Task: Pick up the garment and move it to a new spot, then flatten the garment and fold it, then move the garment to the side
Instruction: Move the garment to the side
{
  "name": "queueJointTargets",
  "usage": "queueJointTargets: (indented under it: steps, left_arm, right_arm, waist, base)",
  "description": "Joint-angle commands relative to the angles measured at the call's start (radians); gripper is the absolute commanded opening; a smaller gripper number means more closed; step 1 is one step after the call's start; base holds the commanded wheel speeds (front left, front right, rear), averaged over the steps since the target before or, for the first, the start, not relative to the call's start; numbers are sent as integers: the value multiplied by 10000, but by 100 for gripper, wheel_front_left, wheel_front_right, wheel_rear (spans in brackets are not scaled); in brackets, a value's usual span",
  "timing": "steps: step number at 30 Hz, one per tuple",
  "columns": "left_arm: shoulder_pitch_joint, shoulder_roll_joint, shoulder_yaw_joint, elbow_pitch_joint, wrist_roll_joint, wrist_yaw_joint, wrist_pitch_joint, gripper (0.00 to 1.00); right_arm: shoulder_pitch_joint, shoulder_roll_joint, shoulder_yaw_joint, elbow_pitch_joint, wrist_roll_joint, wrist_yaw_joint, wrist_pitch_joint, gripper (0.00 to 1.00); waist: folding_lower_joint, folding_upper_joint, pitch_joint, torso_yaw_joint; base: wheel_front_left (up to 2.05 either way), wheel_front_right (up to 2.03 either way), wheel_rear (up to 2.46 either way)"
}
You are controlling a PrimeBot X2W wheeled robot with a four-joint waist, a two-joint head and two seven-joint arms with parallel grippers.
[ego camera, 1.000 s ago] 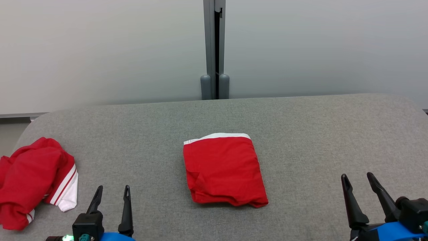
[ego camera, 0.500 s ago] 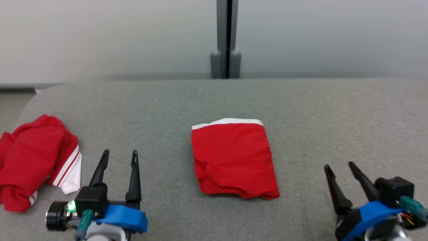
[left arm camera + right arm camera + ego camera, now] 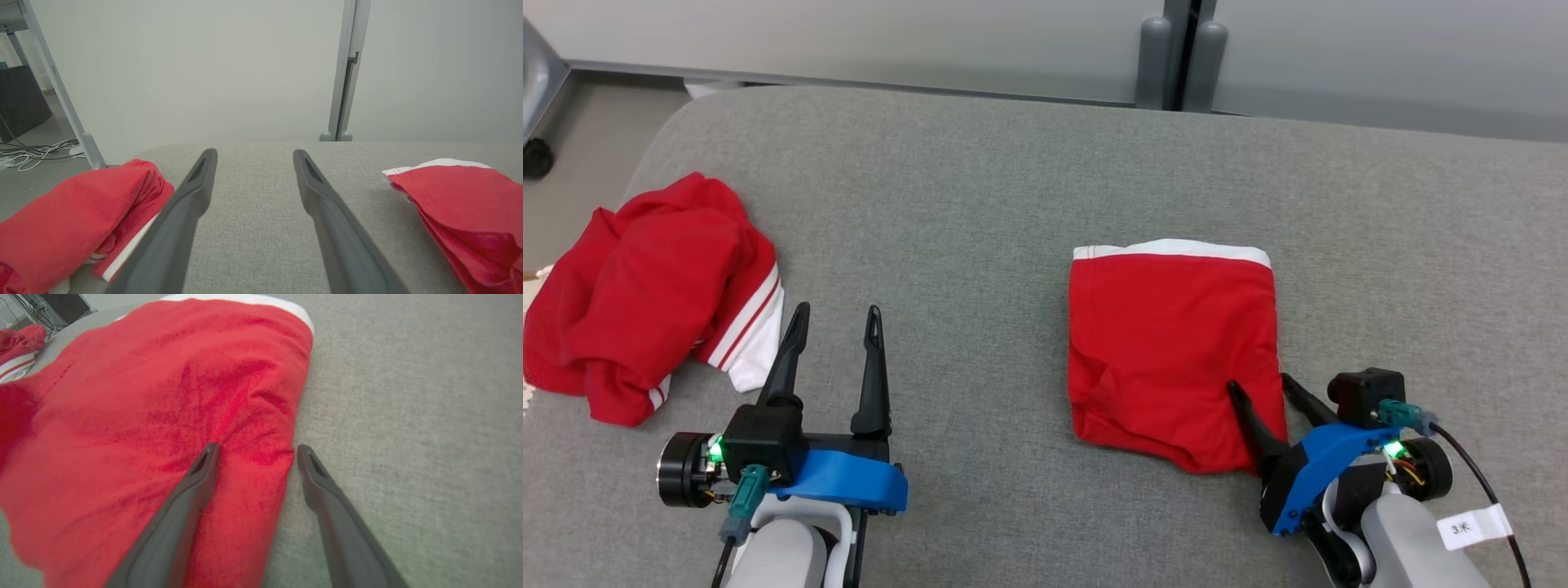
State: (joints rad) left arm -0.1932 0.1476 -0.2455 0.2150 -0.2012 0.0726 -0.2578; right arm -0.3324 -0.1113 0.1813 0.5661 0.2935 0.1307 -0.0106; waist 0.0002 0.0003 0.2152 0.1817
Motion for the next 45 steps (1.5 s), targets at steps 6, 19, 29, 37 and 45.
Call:
queueJointTargets:
  steps: [6,19,29,37,45]
  left_arm:
    - [-96,-93,40,117,73,16,-74,100]
    - [311,-32,247,-352,145,19,-80,100]
    - [-697,133,-181,-646,514,-288,-47,100]
    - [-1935,141,-605,-823,817,-550,36,100]
    - [-2414,33,-836,-663,902,-637,-17,100]
  right_arm:
    - [-446,85,458,1119,334,1,-93,0]
    - [-573,-678,1342,1259,668,-13,-881,0]
    - [-1853,-1985,611,1805,927,-4,-1312,0]
    - [-3676,-3318,-505,3349,686,-3,-1827,0]
    - [-4713,-4100,-1207,4513,-79,-3,-2323,2]
  waist:
    - [-2,-3,4,-21]
    - [-2,-3,12,-2598]
    - [-2,-3,1200,-3647]
    - [-2,-3,2579,-3415]
    - [-2,-3,3025,-3213]
  base:
    - [0,0,0]
    - [0,0,0]
    - [0,0,0]
    - [0,0,0]
    - [0,0,0]
